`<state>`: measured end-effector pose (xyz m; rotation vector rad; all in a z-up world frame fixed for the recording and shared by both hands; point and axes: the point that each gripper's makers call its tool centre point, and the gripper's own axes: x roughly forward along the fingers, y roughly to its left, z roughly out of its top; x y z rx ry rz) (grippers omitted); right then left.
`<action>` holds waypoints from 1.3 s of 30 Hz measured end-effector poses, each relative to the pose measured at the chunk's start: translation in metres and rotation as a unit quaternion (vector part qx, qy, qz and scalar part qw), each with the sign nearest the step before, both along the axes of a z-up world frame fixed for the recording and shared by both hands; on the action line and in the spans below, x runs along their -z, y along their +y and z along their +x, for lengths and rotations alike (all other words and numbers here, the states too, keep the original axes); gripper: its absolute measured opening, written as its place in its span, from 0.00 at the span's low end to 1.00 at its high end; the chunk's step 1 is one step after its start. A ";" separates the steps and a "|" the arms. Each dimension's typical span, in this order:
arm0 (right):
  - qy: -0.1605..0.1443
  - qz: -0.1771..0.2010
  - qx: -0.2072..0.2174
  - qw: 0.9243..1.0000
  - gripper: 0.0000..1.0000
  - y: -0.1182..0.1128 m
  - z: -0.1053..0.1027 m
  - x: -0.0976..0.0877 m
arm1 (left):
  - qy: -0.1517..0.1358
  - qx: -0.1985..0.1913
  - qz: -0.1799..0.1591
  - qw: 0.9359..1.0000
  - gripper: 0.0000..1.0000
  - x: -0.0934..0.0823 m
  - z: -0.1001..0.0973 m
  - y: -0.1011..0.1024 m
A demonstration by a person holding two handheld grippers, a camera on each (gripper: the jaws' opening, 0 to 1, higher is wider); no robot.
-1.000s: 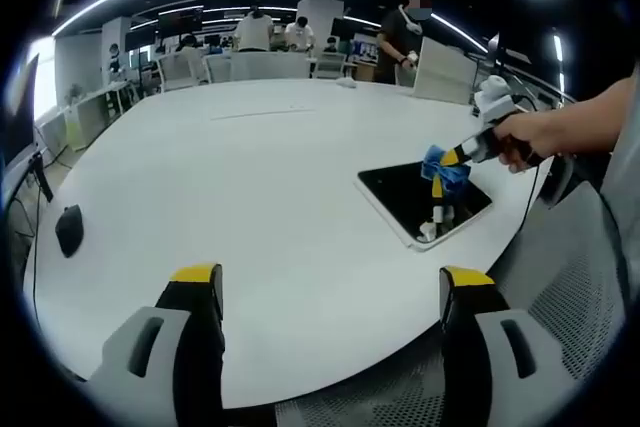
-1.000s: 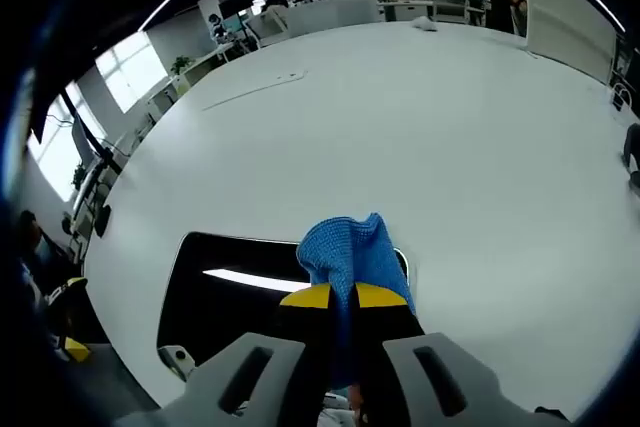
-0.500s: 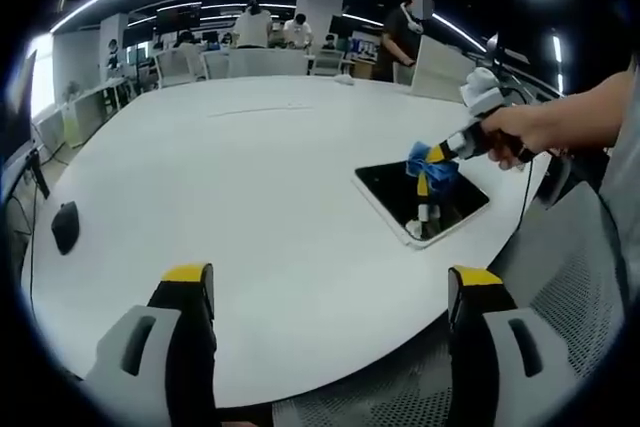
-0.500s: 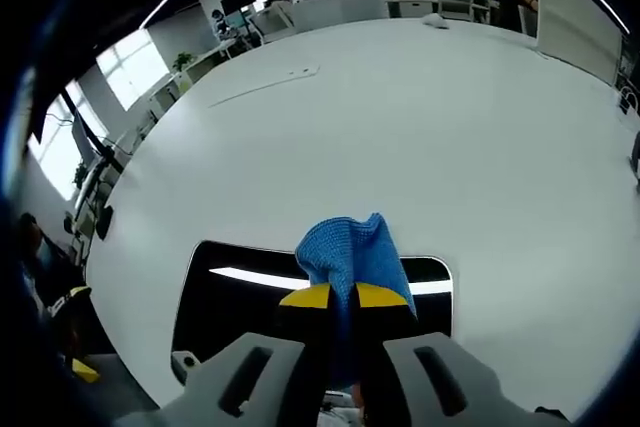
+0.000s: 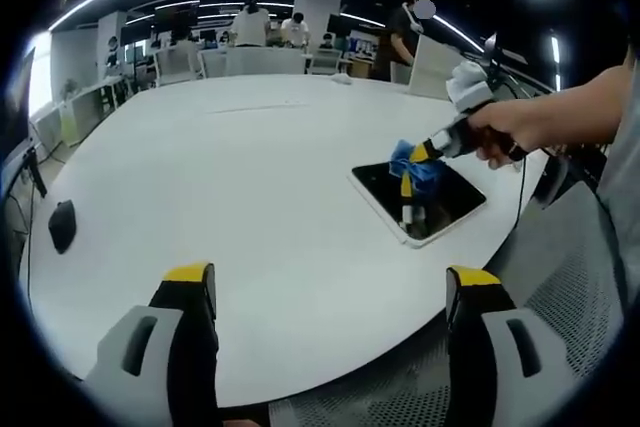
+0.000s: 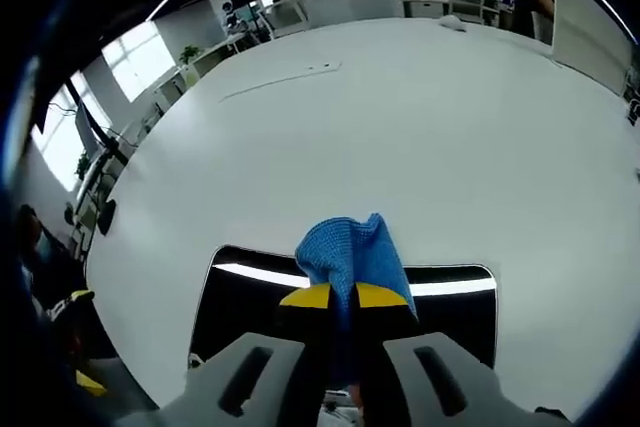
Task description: Wipe the mirror surface with the cleaning cloth until all visible marks leave the cleaned area.
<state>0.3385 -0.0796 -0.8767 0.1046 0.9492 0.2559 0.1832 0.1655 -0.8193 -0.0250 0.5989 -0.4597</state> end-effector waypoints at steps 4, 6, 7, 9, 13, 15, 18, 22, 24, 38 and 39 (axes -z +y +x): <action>-0.004 -0.003 -0.003 1.000 0.02 0.009 0.001 0.000 | 0.000 0.000 -0.001 1.000 0.95 0.000 0.000 0.000; -0.008 -0.009 -0.008 1.000 0.02 0.014 0.002 0.000 | 0.000 0.000 -0.002 1.000 0.94 -0.001 0.000 -0.001; -0.008 -0.006 -0.006 1.000 0.02 0.017 0.003 0.000 | 0.000 0.000 -0.002 1.000 0.94 -0.001 0.000 0.000; -0.006 -0.004 -0.014 1.000 0.02 0.025 0.003 0.000 | -0.001 0.000 -0.003 1.000 0.94 -0.001 -0.001 0.000; -0.008 -0.013 -0.024 1.000 0.02 0.036 0.004 0.000 | 0.000 -0.002 -0.004 1.000 0.94 -0.001 -0.001 0.000; -0.007 -0.015 -0.023 1.000 0.02 0.040 0.005 0.000 | 0.001 -0.002 -0.005 1.000 0.94 -0.001 -0.001 -0.001; -0.003 -0.008 -0.030 1.000 0.02 0.053 0.007 0.000 | 0.000 -0.003 -0.007 1.000 0.95 -0.001 -0.001 -0.001; -0.001 -0.009 -0.038 0.999 0.02 0.062 0.008 0.000 | 0.000 -0.005 -0.010 1.000 0.98 -0.004 -0.001 -0.003; 0.002 -0.003 -0.041 0.999 0.02 0.066 0.008 -0.001 | 0.001 -0.004 -0.011 1.000 0.99 -0.004 -0.001 -0.003; 0.017 0.011 -0.063 0.998 0.02 0.097 0.017 0.004 | 0.010 -0.007 -0.019 1.000 0.99 -0.001 -0.001 -0.003; 0.017 0.008 -0.064 0.998 0.02 0.098 0.017 0.005 | 0.011 -0.007 -0.018 1.000 0.99 0.000 -0.001 -0.003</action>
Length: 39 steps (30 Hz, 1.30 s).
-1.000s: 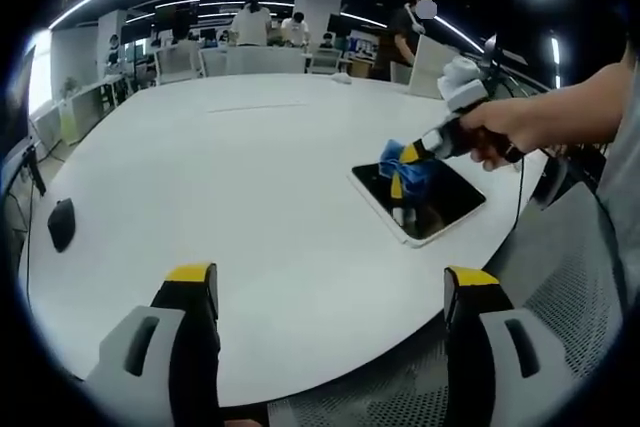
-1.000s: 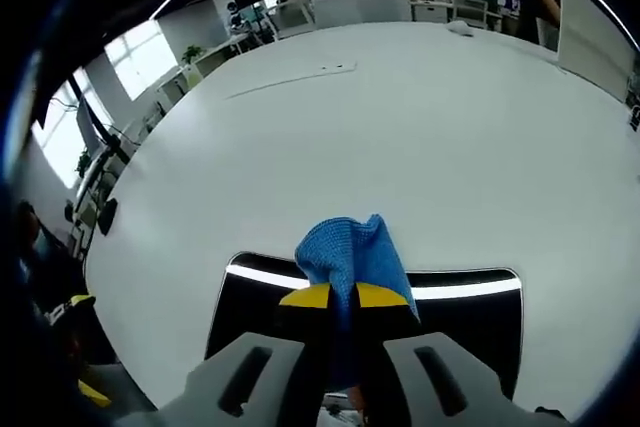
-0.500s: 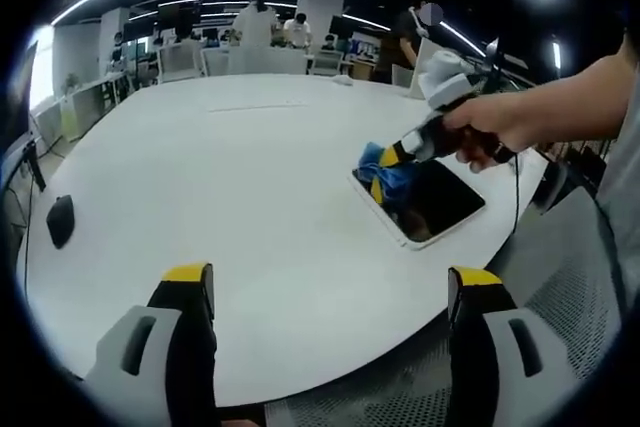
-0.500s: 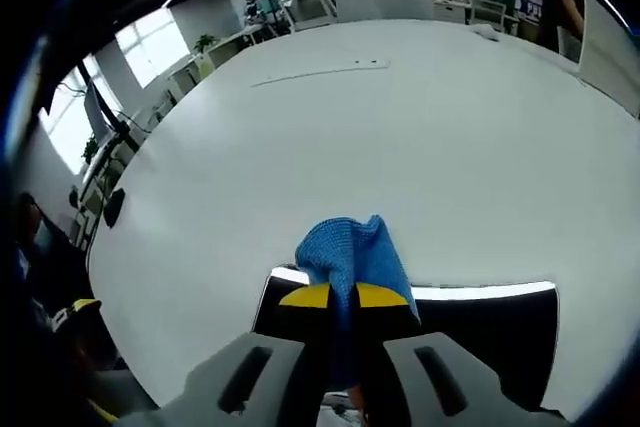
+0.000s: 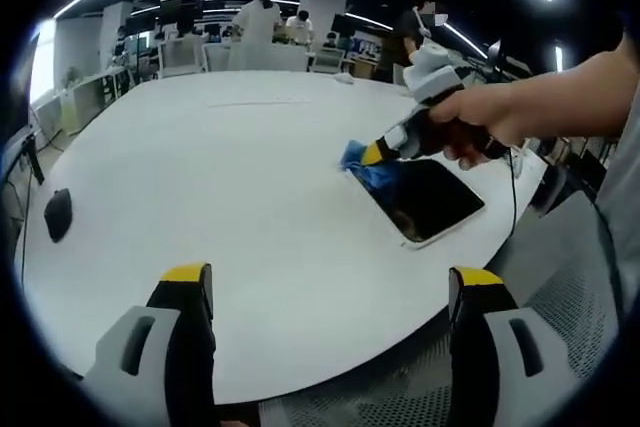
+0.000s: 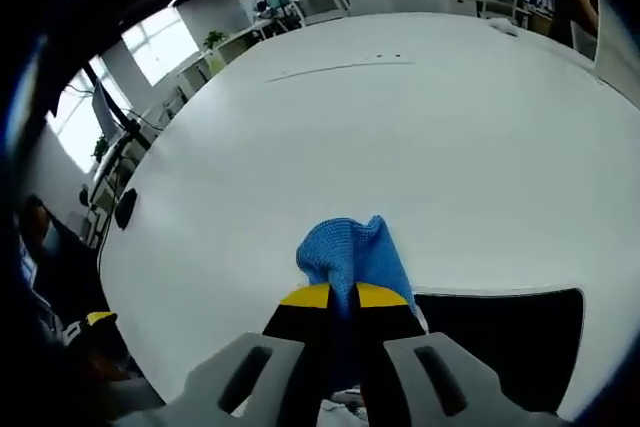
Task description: Wipe the mirror surface with the cleaning cloth until all visible marks leave the cleaned area.
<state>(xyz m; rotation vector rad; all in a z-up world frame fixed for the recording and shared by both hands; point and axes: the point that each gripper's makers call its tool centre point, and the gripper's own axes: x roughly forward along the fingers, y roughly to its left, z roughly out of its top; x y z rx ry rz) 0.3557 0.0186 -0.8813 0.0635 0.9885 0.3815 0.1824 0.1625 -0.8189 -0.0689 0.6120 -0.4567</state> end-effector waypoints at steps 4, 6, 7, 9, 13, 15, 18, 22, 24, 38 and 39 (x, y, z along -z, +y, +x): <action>-0.002 -0.004 -0.004 1.000 0.02 -0.001 -0.001 0.000 | 0.000 -0.001 0.000 1.000 0.99 0.003 0.001 0.002; -0.002 -0.001 -0.006 1.000 0.02 -0.001 -0.003 -0.002 | 0.000 -0.003 0.000 1.000 0.99 0.003 0.002 0.003; -0.001 0.000 -0.005 1.000 0.02 -0.002 -0.002 -0.001 | 0.000 -0.003 0.000 1.000 0.99 0.003 0.002 0.003; 0.001 0.006 -0.001 1.000 0.02 -0.002 -0.001 0.000 | 0.000 -0.004 0.000 1.000 0.99 0.002 0.002 0.002; 0.007 0.011 0.002 1.000 0.02 -0.001 -0.003 0.001 | -0.003 -0.006 0.005 1.000 0.99 0.003 0.002 0.004; 0.008 0.011 -0.001 1.000 0.02 -0.001 -0.009 -0.001 | 0.000 -0.004 0.005 1.000 0.99 0.003 0.002 0.003; 0.009 0.014 -0.002 1.000 0.02 0.000 -0.016 -0.003 | 0.000 -0.007 0.004 1.000 0.99 0.003 0.002 0.003; 0.012 0.024 0.002 1.000 0.02 0.001 -0.023 -0.004 | -0.001 -0.012 0.004 1.000 0.99 0.002 0.002 0.004; 0.007 0.024 -0.001 1.000 0.01 0.001 -0.020 0.001 | -0.001 -0.012 0.004 1.000 0.99 0.002 0.002 0.004; 0.019 0.038 -0.008 0.999 0.01 0.003 -0.051 -0.009 | -0.005 -0.021 0.007 1.000 0.99 0.003 0.004 0.007; 0.021 0.039 -0.008 0.999 0.01 0.003 -0.052 -0.009 | -0.003 -0.022 0.005 1.000 0.99 0.003 0.004 0.007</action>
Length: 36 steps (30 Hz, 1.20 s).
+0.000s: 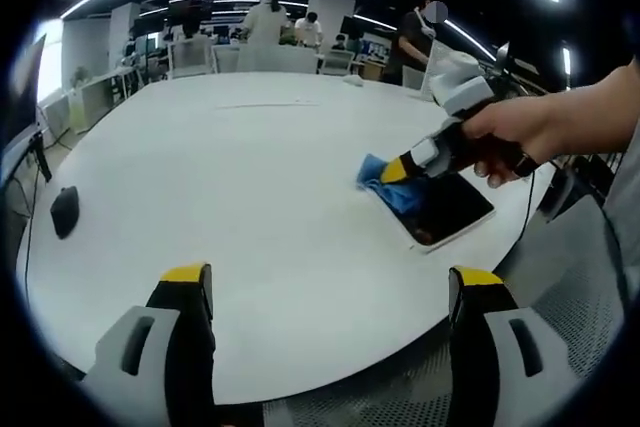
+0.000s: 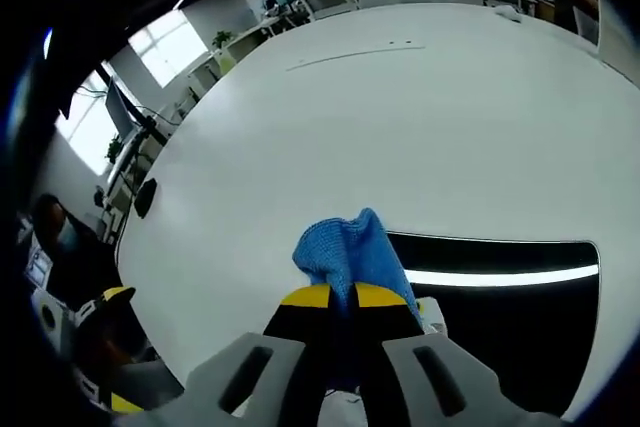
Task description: Wipe the mirror surface with the cleaning cloth until all visible marks leave the cleaned area.
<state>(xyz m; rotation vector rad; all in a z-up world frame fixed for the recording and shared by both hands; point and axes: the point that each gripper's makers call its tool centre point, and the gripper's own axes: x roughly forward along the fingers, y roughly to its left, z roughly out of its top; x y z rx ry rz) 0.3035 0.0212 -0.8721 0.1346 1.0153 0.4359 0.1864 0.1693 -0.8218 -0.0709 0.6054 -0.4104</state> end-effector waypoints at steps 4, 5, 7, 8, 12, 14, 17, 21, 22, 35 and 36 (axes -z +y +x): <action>0.008 0.006 -0.004 1.000 0.01 0.000 -0.003 0.000 | 0.002 -0.006 0.006 1.000 0.99 0.000 0.000 0.001; 0.009 0.007 -0.004 1.000 0.01 0.000 -0.002 0.002 | 0.003 -0.007 0.006 1.000 0.99 0.000 0.000 0.001; 0.014 0.008 -0.006 1.000 0.01 0.001 -0.002 0.005 | 0.004 -0.006 0.006 1.000 0.99 0.001 0.000 0.002; 0.014 0.008 -0.008 1.000 0.01 0.001 -0.004 0.004 | 0.006 -0.005 0.006 1.000 0.98 0.001 -0.001 0.001; 0.017 0.013 -0.011 1.000 0.01 0.001 -0.008 0.003 | 0.007 -0.007 0.007 1.000 0.98 -0.001 -0.002 -0.001; 0.021 0.015 -0.011 1.000 0.01 0.001 -0.010 0.002 | 0.009 -0.007 0.007 1.000 0.97 -0.001 -0.003 -0.002; 0.026 0.018 -0.018 0.999 0.01 0.001 -0.011 0.004 | 0.009 -0.007 0.007 1.000 0.97 -0.001 -0.002 -0.002; 0.026 0.021 -0.021 0.999 0.01 0.000 -0.009 0.006 | 0.008 -0.005 0.007 1.000 0.97 -0.001 -0.002 -0.002; 0.025 0.021 -0.022 0.999 0.01 0.000 -0.008 0.007 | 0.010 -0.006 0.006 1.000 0.97 0.000 -0.003 -0.001; 0.023 0.022 -0.032 0.999 0.01 -0.010 -0.012 0.007 | 0.003 -0.009 0.002 1.000 0.96 -0.001 -0.001 0.000; 0.022 0.022 -0.033 0.999 0.01 -0.012 -0.012 0.008 | 0.003 -0.010 0.002 1.000 0.96 -0.001 -0.001 0.000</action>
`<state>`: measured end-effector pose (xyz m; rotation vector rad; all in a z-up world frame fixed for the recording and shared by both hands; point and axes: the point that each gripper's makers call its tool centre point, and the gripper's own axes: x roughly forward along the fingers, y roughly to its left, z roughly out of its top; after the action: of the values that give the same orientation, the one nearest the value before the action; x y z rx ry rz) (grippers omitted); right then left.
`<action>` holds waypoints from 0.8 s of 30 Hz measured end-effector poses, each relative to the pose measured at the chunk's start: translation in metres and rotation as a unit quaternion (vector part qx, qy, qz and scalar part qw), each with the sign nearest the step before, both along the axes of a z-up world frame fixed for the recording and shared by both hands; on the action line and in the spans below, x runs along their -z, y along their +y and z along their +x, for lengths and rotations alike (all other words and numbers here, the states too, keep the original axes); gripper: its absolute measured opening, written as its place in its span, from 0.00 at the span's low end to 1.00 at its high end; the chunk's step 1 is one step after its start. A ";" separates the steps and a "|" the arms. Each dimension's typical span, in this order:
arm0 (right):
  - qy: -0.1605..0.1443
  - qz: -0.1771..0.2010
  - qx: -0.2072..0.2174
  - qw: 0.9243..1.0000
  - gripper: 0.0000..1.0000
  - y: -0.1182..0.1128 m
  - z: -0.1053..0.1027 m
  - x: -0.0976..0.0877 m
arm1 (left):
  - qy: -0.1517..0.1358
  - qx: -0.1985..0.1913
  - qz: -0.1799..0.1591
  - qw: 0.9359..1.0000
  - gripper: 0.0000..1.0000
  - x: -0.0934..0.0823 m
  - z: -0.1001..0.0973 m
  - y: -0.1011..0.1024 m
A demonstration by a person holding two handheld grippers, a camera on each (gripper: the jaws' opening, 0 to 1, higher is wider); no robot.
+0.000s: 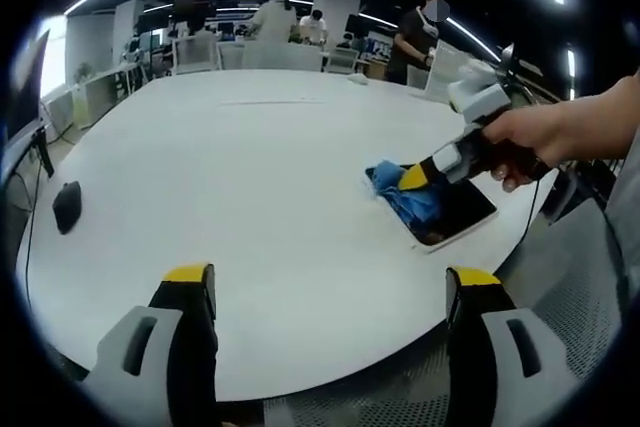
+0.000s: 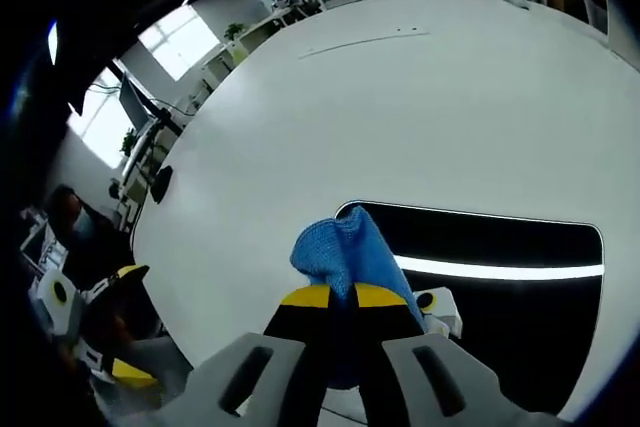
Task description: Wipe the mirror surface with the cleaning cloth until all visible marks leave the cleaned area.
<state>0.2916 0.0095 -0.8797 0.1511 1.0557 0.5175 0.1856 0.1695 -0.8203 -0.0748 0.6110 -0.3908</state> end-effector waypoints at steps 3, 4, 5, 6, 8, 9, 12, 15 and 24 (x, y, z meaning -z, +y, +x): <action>0.003 0.002 0.009 1.000 0.01 -0.007 -0.002 -0.002 | 0.000 0.001 -0.001 1.000 0.96 0.001 0.000 0.001; 0.003 0.002 0.011 1.000 0.01 -0.010 -0.004 -0.003 | 0.000 0.001 0.000 1.000 0.96 0.001 0.000 0.000; 0.002 0.002 0.014 1.000 0.01 -0.014 -0.006 -0.004 | 0.000 0.001 0.000 1.000 0.96 0.001 0.000 0.000; 0.002 0.002 0.015 1.000 0.01 -0.016 -0.005 -0.003 | 0.000 0.000 -0.002 1.000 0.96 0.001 0.000 0.000; -0.002 0.003 0.018 1.000 0.01 -0.022 -0.005 -0.001 | -0.002 -0.001 -0.002 1.000 0.96 0.000 0.001 0.001; -0.005 0.005 0.018 1.000 0.01 -0.026 -0.004 0.000 | -0.002 -0.001 -0.002 1.000 0.96 0.001 0.001 0.001; -0.001 0.013 0.029 1.000 0.01 -0.029 0.001 0.004 | -0.002 0.001 -0.002 1.000 0.96 0.001 0.001 0.001; -0.002 0.009 0.028 1.000 0.01 -0.031 0.000 0.003 | -0.001 0.001 -0.002 1.000 0.96 0.001 0.000 0.001; 0.003 0.014 0.046 0.999 0.01 -0.049 -0.006 -0.005 | -0.004 0.000 -0.004 1.000 0.95 0.001 0.001 0.002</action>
<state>0.2853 -0.0393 -0.8747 0.2265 1.0428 0.4486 0.1869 0.1716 -0.8212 -0.0811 0.6006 -0.3929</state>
